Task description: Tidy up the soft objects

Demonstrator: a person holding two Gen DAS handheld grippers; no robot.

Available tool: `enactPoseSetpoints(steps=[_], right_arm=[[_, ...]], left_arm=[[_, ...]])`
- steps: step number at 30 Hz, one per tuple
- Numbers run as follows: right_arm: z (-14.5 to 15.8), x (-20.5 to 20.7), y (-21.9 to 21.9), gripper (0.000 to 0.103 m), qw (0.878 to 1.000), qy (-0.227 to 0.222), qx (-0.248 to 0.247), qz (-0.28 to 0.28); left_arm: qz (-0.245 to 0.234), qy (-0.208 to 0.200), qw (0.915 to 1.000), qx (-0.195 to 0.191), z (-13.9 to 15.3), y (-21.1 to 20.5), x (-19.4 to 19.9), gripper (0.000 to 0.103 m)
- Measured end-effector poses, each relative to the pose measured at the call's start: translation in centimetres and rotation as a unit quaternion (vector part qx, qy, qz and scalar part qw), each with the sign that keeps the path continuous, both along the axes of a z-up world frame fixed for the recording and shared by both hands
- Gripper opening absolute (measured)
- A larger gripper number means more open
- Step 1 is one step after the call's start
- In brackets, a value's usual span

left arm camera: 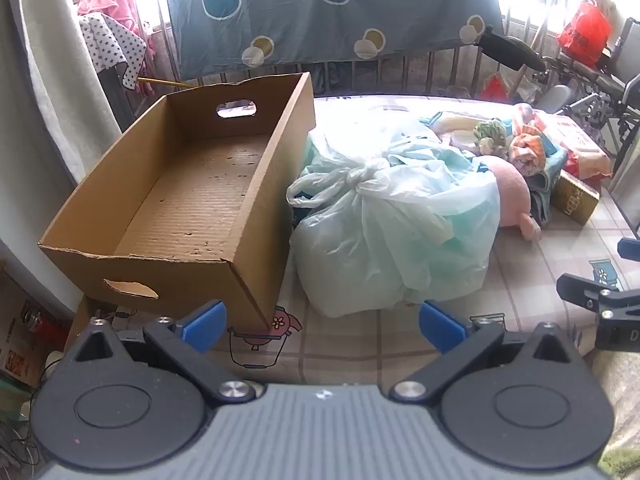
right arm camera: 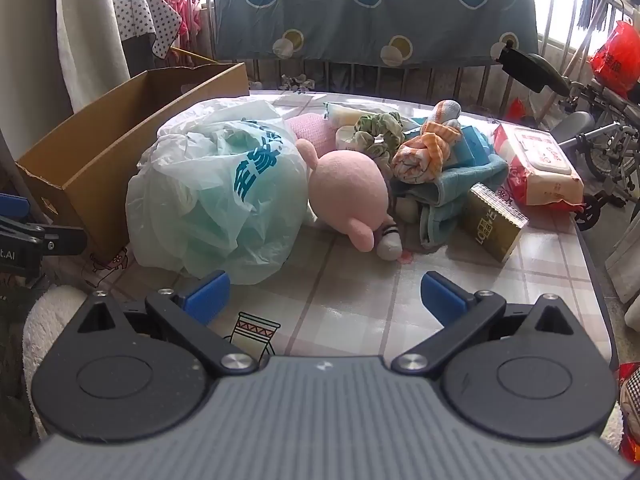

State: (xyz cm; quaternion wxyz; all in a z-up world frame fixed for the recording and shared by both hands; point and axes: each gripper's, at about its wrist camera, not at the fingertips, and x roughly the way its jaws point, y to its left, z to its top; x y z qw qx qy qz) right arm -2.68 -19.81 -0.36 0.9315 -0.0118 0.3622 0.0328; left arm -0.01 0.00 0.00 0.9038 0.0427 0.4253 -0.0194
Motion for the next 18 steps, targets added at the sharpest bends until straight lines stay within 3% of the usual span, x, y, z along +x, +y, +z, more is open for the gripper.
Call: enactPoseSetpoints(steps=[18], right_arm=[[-0.03, -0.18, -0.33, 0.102, 1.000, 0.003, 0.005, -0.004]], left_arm=[[-0.003, 0.006, 1.0000, 0.006, -0.10, -0.33, 0.01, 0.103]])
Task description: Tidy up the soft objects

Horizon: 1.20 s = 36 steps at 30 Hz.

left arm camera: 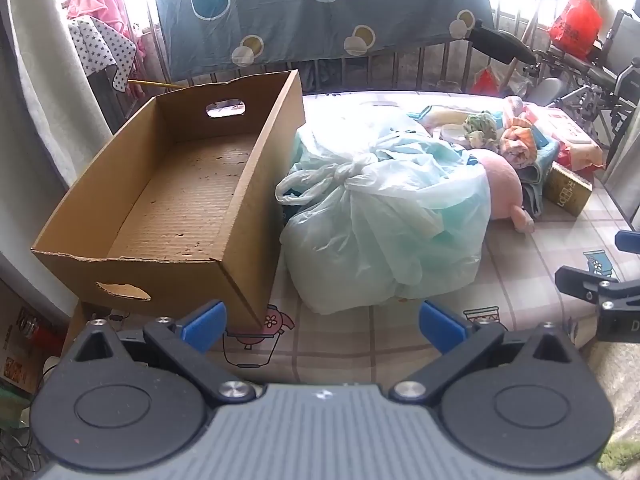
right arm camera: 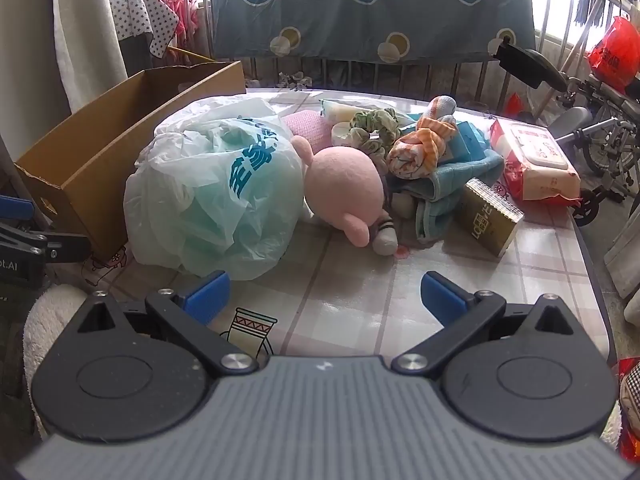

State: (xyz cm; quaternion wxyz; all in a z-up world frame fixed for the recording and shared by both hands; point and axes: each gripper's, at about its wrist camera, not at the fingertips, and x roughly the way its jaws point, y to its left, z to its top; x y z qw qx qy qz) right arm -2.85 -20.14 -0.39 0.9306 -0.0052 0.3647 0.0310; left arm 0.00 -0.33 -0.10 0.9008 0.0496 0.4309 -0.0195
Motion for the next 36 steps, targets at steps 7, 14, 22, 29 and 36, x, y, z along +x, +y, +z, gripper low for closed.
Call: enactPoseSetpoints(steps=[7, 14, 22, 29, 36], right_arm=[[0.23, -0.11, -0.14, 0.102, 1.000, 0.000, -0.001, -0.003], [0.14, -0.10, -0.08, 0.102, 1.000, -0.001, -0.002, 0.002], [0.11, -0.07, 0.20, 0.102, 1.000, -0.001, -0.005, 0.011], [0.18, -0.02, 0.24, 0.102, 1.000, -0.002, -0.006, 0.014], [0.27, -0.06, 0.22, 0.102, 1.000, -0.004, -0.006, 0.013]], left_arm=[[0.001, -0.003, 1.0000, -0.001, 0.10, 0.18, -0.09, 0.103], [0.001, -0.002, 1.0000, 0.000, 0.09, 0.16, 0.03, 0.103], [0.003, -0.004, 1.0000, 0.001, 0.20, 0.22, -0.02, 0.103], [0.005, -0.007, 1.0000, 0.001, 0.34, 0.32, -0.05, 0.103], [0.005, -0.009, 0.9999, 0.000, 0.48, 0.36, -0.15, 0.103]])
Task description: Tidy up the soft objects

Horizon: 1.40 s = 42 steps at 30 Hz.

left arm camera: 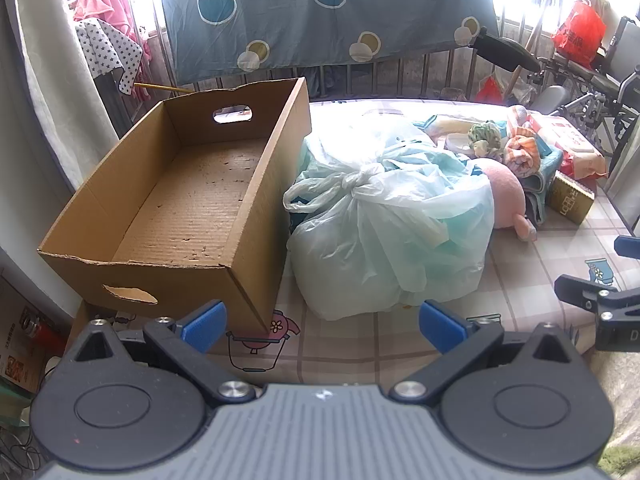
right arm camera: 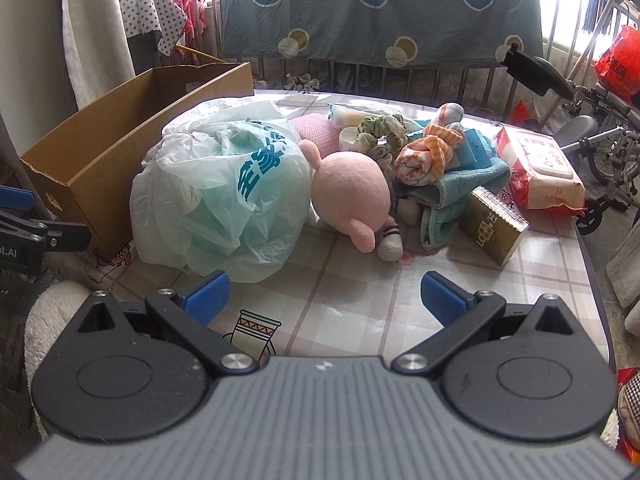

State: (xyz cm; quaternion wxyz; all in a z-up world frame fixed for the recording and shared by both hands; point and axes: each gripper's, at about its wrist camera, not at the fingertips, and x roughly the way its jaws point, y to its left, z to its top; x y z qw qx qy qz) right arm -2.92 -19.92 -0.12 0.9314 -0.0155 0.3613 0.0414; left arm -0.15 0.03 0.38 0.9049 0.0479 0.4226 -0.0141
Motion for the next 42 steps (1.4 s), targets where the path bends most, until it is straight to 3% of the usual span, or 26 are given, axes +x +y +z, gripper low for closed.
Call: enactPoseSetpoints(steps=[42], right_arm=[[-1.0, 0.6, -1.3, 0.102, 1.000, 0.008, 0.014, -0.012]], left_arm=[[-0.001, 0.008, 0.9999, 0.006, -0.5, -0.9, 0.5, 0.103]])
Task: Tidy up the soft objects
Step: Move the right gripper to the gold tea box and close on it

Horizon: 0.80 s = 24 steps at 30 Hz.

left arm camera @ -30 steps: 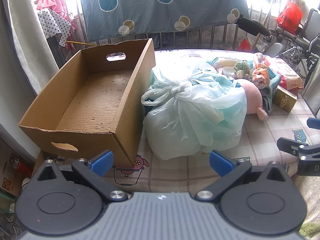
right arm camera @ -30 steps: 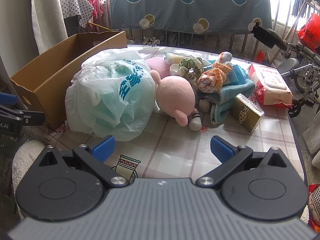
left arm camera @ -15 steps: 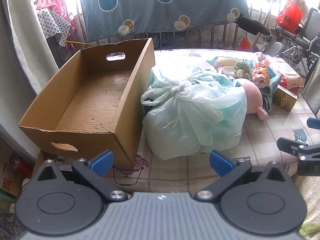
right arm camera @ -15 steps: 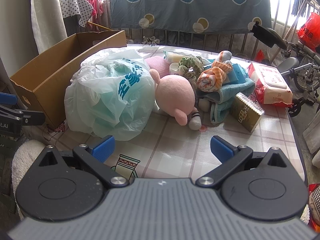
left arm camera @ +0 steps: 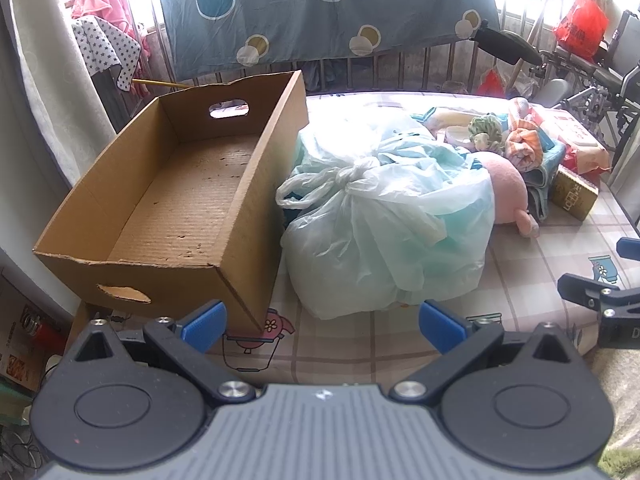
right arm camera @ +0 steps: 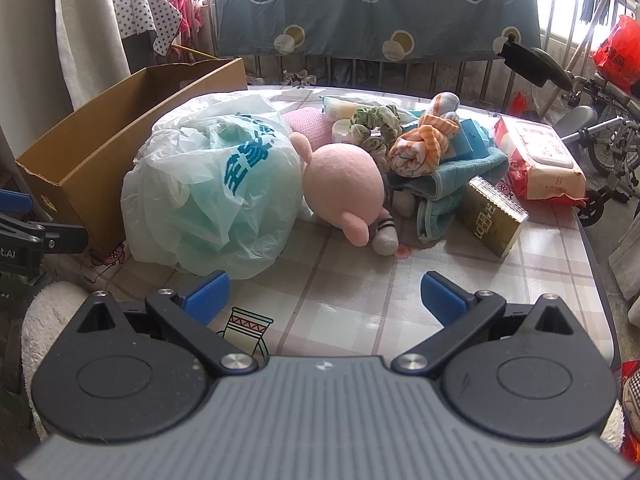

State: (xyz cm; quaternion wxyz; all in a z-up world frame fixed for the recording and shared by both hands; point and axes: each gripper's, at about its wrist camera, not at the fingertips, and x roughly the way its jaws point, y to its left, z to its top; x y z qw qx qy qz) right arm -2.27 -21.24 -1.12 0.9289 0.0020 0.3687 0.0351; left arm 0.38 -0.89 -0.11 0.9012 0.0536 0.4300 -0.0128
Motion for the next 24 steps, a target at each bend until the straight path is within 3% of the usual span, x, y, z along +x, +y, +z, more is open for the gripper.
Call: enactPoseSetpoints(steps=[6, 13, 19, 24], right_arm=[[-1.1, 0.2, -3.2, 0.102, 0.999, -0.003, 0.028, -0.027], [-2.0, 0.6, -9.2, 0.102, 0.993, -0.050, 0.091, -0.050], [-1.5, 2.1, -13.6, 0.102, 0.982, -0.083, 0.161, -0.054], [-1.5, 3.2, -15.9, 0.102, 0.977, -0.108, 0.171, -0.063]], left_arm=[[-0.031, -0.005, 0.9995, 0.006, -0.1, -2.3, 0.0, 0.103], [-0.085, -0.020, 0.9962, -0.001, -0.2, -6.5, 0.6, 0.103], [-0.121, -0.031, 0.9914, -0.039, 0.4, -9.2, 2.6, 0.099], [-0.139, -0.053, 0.9878, -0.046, 1.7, -10.8, 4.0, 0.098]])
